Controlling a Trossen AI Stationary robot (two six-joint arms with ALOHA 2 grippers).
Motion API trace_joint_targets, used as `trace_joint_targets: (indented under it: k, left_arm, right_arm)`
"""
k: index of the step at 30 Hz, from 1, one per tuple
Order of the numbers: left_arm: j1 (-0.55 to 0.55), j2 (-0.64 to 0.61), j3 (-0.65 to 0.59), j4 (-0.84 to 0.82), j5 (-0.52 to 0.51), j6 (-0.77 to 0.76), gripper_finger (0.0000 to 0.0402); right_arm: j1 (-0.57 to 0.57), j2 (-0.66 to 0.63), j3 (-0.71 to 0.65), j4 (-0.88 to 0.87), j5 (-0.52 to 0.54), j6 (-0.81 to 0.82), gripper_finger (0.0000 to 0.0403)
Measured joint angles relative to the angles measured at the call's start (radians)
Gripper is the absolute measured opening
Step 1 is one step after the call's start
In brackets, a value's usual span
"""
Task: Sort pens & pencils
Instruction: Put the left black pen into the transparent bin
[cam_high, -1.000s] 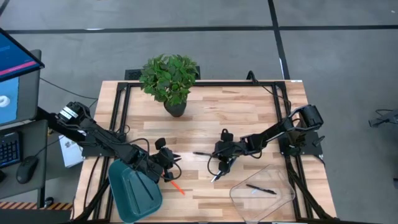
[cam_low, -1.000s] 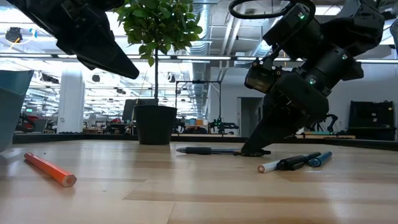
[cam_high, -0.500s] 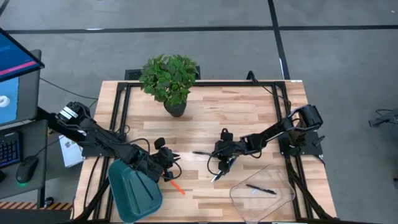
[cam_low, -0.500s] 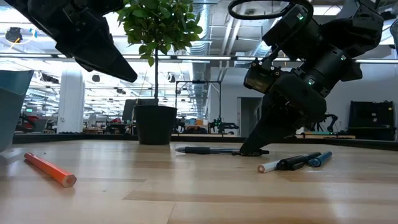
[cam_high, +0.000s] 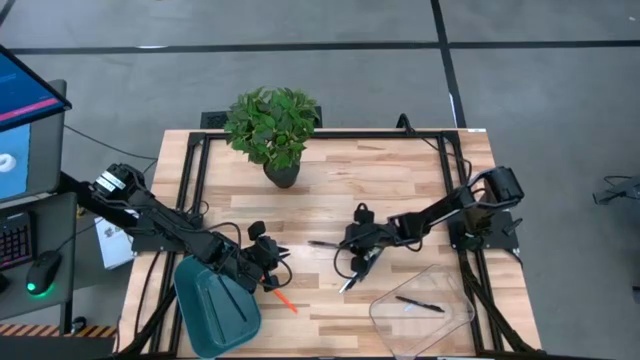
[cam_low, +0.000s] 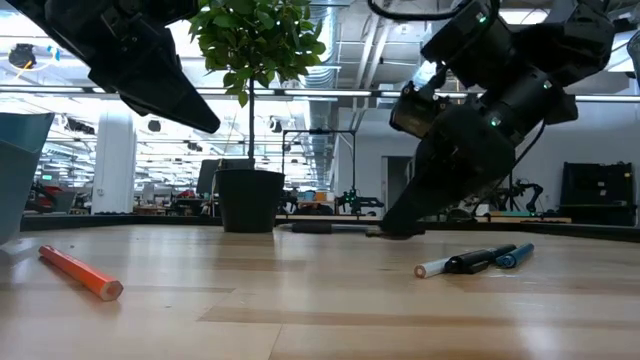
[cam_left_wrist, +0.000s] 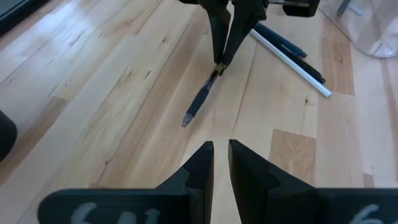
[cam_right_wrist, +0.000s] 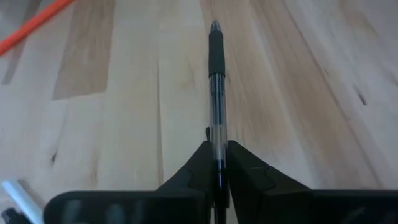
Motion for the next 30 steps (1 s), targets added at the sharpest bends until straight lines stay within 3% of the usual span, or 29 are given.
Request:
trace_joint_targets:
  k: [8,18,30]
  left_arm:
    - [0.0,0.0,0.0,-0.014,0.0,-0.014,0.0041]
    - [0.0,0.0,0.0,-0.014,0.0,-0.014,0.0041]
    - [0.0,0.0,0.0,-0.015,0.001,-0.014,0.0041]
  right_arm:
    - [0.003,-0.038,0.0,-0.046,-0.003,0.0,0.0054]
    - [0.004,-0.039,0.0,-0.045,-0.042,-0.018,0.0009]
    - [0.003,-0.039,0.001,-0.045,-0.081,0.044,0.0124]
